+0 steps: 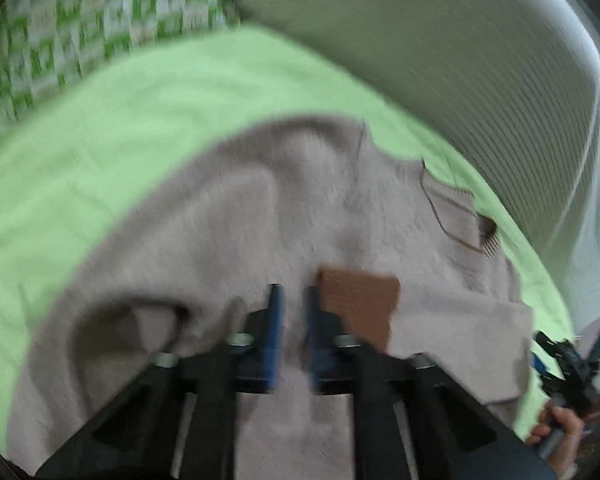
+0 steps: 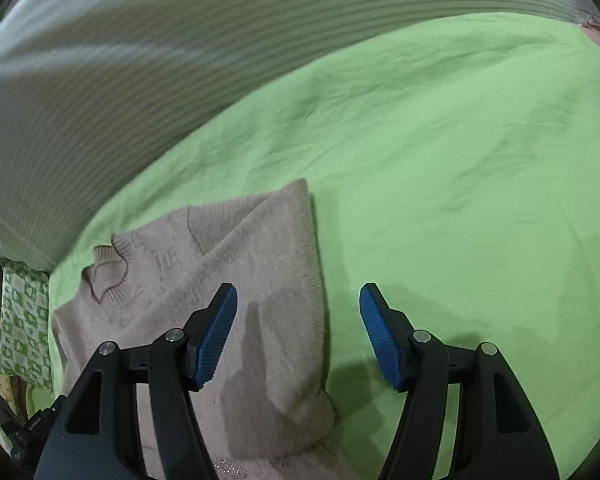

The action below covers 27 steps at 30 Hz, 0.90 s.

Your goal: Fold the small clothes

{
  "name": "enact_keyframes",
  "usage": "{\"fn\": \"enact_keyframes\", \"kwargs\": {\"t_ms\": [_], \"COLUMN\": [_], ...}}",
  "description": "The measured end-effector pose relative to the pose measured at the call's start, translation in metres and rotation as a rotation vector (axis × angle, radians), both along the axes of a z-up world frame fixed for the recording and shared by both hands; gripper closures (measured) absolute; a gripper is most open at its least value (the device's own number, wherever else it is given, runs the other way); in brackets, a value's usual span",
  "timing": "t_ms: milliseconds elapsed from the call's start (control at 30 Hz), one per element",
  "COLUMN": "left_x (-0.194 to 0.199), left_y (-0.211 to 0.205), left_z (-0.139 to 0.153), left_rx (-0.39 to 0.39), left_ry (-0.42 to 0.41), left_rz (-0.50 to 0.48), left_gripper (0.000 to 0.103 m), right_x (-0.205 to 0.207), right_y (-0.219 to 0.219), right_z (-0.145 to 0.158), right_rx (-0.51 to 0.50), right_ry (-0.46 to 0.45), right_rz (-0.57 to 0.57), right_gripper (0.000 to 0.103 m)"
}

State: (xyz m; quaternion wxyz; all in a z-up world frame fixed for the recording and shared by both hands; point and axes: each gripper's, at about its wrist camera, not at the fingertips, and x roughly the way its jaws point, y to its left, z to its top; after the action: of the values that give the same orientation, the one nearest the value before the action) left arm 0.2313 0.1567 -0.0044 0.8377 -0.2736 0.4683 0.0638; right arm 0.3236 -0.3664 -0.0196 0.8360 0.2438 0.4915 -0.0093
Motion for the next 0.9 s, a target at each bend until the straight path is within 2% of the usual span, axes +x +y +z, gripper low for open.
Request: {"fn": "enact_keyframes", "kwargs": {"t_ms": [33, 67, 100, 200, 267, 300, 333, 400, 433, 533, 633, 733, 800, 900], "left_x": [-0.002, -0.004, -0.005, -0.007, -0.005, 0.0, 0.004, 0.013, 0.019, 0.018, 0.006, -0.01, -0.019, -0.026], "left_y": [-0.004, -0.009, -0.018, -0.039, -0.05, -0.055, -0.057, -0.058, -0.057, -0.053, -0.05, -0.045, -0.034, -0.02], "left_z": [-0.005, -0.005, -0.008, -0.015, -0.017, -0.02, -0.022, -0.028, -0.029, -0.021, 0.008, 0.038, 0.037, 0.008], "left_rx": [-0.058, -0.075, -0.083, -0.13, -0.135, -0.15, -0.164, -0.159, -0.156, -0.16, -0.141, -0.066, -0.043, -0.052], "left_ry": [0.014, 0.023, 0.049, 0.066, 0.074, 0.072, 0.071, 0.074, 0.064, 0.008, -0.089, -0.174, -0.171, -0.089], "left_rz": [-0.018, -0.028, -0.035, -0.057, -0.071, -0.078, -0.078, -0.069, -0.057, -0.042, -0.05, -0.059, -0.058, -0.023], "left_gripper": [0.051, 0.042, 0.026, 0.025, 0.03, 0.042, 0.063, 0.085, 0.089, 0.094, 0.095, 0.095, 0.095, 0.095], "right_x": [0.0, 0.0, -0.001, -0.001, -0.002, -0.002, -0.001, 0.0, 0.0, 0.004, 0.006, 0.007, 0.01, 0.016], "right_y": [0.001, 0.002, 0.002, 0.01, 0.012, 0.012, 0.015, 0.015, 0.013, 0.008, -0.001, -0.006, -0.001, 0.013], "right_z": [0.002, 0.005, 0.007, 0.008, 0.007, 0.007, 0.005, 0.004, 0.002, -0.002, 0.001, 0.008, 0.008, 0.002], "right_rx": [0.004, 0.0, -0.006, -0.012, -0.01, -0.014, -0.017, -0.021, -0.024, -0.039, -0.041, -0.036, -0.035, -0.039], "right_ry": [-0.008, -0.013, -0.021, -0.022, -0.021, -0.022, -0.025, -0.027, -0.025, -0.021, -0.029, -0.056, -0.058, -0.052], "right_rz": [0.002, 0.006, 0.01, 0.022, 0.032, 0.035, 0.037, 0.037, 0.034, 0.014, -0.014, -0.029, -0.009, 0.041], "right_gripper": [0.038, 0.038, 0.038, 0.038, 0.038, 0.038, 0.038, 0.038, 0.038, 0.038, 0.038, 0.038, 0.038, 0.038]}}
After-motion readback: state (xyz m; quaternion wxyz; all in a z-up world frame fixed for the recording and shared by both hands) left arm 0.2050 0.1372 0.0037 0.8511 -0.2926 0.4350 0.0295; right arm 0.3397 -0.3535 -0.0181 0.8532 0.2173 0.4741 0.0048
